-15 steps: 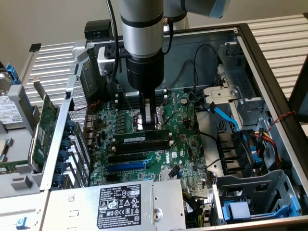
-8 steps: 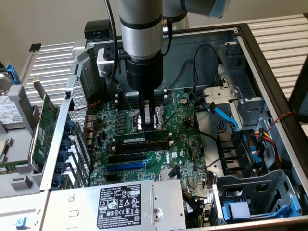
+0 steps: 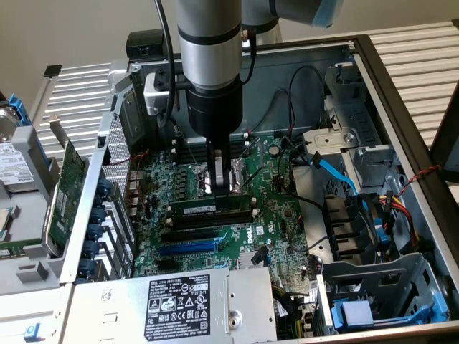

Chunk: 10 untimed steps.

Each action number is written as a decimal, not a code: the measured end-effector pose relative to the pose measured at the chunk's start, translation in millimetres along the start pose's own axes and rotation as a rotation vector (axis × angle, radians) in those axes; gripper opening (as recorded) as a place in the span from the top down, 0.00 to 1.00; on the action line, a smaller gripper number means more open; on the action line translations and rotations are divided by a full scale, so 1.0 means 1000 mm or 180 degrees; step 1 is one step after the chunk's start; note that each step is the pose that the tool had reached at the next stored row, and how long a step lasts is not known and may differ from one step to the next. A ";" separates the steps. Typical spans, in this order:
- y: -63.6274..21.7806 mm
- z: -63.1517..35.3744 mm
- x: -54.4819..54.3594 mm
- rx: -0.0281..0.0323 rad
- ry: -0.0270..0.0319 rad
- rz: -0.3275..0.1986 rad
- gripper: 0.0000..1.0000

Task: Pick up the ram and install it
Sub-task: 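Insert the ram into the slot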

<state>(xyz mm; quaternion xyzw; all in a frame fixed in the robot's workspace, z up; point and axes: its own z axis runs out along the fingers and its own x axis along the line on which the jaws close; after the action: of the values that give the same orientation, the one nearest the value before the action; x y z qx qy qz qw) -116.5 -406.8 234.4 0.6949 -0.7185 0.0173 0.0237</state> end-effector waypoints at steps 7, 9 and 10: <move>0.0004 0.0015 0.000 0.0002 0.0000 0.0000 0.87; 0.0004 0.0019 0.000 0.0001 0.0000 0.0000 0.87; 0.0004 0.0021 0.000 0.0002 0.0000 0.0000 0.87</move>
<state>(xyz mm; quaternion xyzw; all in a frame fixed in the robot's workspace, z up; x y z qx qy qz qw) -116.8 -406.8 232.3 0.6948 -0.7186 0.0175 0.0235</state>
